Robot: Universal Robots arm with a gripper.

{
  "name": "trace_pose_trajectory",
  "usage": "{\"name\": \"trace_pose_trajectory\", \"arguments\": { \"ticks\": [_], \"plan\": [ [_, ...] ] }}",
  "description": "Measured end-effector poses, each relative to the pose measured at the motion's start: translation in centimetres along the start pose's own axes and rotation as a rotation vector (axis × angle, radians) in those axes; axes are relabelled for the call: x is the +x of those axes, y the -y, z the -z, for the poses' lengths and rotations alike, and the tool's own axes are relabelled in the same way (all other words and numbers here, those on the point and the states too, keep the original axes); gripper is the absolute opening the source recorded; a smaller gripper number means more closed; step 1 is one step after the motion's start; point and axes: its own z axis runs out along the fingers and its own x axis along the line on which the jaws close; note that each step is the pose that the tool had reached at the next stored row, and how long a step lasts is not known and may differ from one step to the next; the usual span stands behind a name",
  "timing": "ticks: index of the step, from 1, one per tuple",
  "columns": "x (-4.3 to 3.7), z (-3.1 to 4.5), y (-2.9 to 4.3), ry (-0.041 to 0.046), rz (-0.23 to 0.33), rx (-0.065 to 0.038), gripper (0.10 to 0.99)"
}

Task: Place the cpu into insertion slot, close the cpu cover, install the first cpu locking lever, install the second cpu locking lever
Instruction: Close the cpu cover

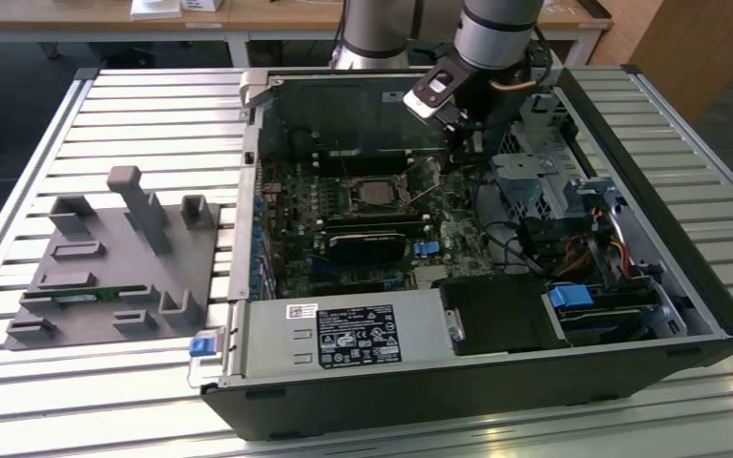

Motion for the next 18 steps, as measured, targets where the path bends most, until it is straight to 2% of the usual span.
{"name": "trace_pose_trajectory", "arguments": {
  "ticks": [3,9,18],
  "plan": [
    [0.0,-0.07,0.26,-0.0001,0.0,0.0,0.106],
    [-0.02,-0.11,1.38,-0.0005,0.0,0.0,0.106],
    [-0.02,-0.12,1.95,-0.0007,0.0,0.0,0.106]
  ]
}}
